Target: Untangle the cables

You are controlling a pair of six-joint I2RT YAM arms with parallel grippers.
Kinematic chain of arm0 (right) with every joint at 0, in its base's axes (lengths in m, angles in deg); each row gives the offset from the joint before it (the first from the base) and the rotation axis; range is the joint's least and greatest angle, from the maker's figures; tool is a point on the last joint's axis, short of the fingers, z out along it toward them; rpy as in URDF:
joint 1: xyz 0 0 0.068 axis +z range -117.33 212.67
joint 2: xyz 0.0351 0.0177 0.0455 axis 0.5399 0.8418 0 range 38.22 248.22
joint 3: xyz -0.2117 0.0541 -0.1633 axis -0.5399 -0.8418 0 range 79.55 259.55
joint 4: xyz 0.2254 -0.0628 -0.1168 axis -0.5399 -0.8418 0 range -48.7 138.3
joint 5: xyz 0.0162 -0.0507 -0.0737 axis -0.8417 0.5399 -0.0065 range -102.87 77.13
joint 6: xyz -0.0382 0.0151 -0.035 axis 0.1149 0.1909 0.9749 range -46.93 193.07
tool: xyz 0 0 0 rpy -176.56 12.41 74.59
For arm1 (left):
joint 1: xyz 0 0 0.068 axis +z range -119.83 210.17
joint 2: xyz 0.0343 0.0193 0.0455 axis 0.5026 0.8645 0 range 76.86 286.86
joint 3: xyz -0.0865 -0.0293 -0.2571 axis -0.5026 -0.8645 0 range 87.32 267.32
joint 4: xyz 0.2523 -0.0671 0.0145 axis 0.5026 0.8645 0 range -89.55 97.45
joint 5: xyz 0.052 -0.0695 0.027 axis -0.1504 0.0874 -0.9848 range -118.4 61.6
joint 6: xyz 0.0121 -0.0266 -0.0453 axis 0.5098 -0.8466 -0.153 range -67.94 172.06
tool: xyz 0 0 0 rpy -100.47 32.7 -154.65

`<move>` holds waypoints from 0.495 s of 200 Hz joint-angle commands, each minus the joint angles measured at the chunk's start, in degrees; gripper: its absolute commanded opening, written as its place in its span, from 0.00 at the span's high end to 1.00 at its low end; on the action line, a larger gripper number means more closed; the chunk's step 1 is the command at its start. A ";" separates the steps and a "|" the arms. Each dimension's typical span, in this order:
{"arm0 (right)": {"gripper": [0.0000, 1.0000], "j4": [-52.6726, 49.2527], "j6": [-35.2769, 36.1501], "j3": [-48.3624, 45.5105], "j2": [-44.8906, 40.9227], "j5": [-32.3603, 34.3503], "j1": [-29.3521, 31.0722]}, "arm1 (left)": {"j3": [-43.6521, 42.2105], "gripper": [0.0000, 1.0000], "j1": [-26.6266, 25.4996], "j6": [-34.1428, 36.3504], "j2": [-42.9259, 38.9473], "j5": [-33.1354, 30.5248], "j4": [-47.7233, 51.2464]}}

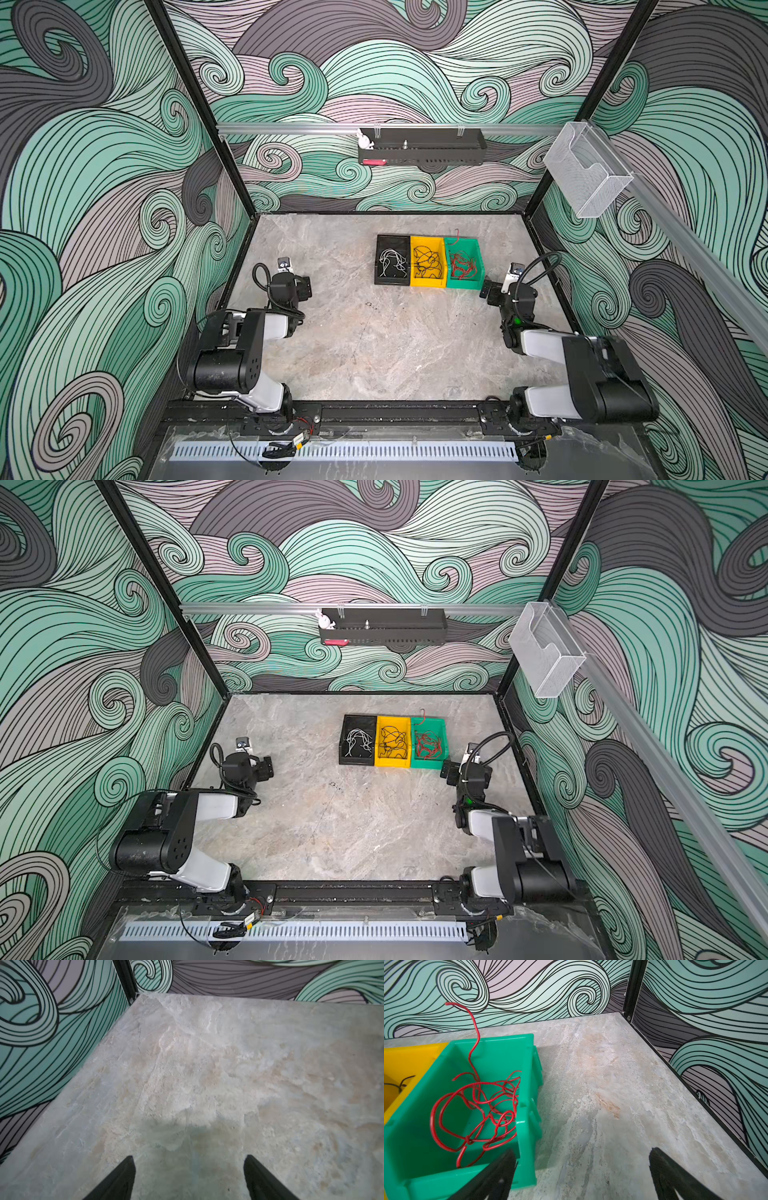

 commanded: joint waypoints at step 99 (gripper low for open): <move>0.01 1.89 3.16 3.98 4.20 -2.25 0.42 | 0.96 0.01 0.48 -0.42 -0.80 1.48 0.93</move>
